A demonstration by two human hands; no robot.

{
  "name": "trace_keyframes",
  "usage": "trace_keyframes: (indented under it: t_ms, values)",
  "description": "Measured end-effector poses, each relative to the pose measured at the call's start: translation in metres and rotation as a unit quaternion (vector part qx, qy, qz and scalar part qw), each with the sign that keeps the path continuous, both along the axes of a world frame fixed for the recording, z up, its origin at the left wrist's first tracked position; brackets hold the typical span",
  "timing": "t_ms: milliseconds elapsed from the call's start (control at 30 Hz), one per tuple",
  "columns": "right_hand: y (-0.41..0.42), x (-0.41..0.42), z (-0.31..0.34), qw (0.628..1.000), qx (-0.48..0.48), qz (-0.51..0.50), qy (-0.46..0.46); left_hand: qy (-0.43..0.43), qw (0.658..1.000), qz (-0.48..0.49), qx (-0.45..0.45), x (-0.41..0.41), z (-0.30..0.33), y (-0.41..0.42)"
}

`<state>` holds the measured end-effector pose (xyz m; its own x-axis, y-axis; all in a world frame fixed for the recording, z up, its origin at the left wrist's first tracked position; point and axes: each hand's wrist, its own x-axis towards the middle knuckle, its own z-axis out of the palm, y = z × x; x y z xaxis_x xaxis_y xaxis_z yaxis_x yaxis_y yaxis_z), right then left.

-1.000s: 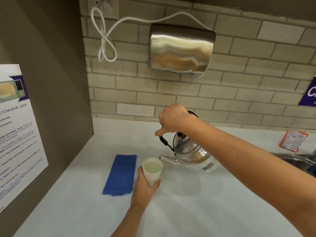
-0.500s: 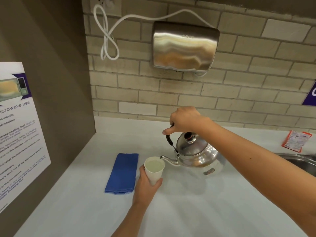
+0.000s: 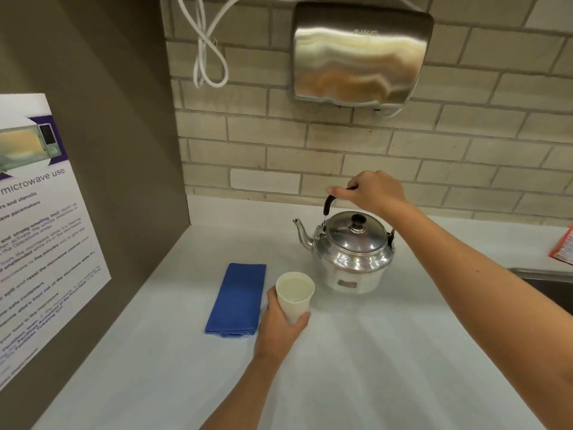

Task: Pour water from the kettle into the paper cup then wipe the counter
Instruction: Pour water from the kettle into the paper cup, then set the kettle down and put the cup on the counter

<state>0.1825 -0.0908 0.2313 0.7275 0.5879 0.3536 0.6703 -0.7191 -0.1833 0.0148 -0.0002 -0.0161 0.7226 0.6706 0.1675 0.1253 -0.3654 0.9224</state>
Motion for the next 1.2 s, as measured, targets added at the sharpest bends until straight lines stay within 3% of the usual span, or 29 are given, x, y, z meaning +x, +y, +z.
trace_keyframes:
  t_ms: [533, 1200]
  values:
    - [0.065, 0.030, -0.064, 0.998, 0.022, 0.000, 0.062, 0.001, 1.000, -0.007, -0.015, -0.002, -0.001, 0.000]
    - [0.079, 0.046, -0.084, 0.995, 0.009, -0.017, 0.094, 0.015, 1.000, 0.005, 0.001, 0.000, -0.004, 0.002]
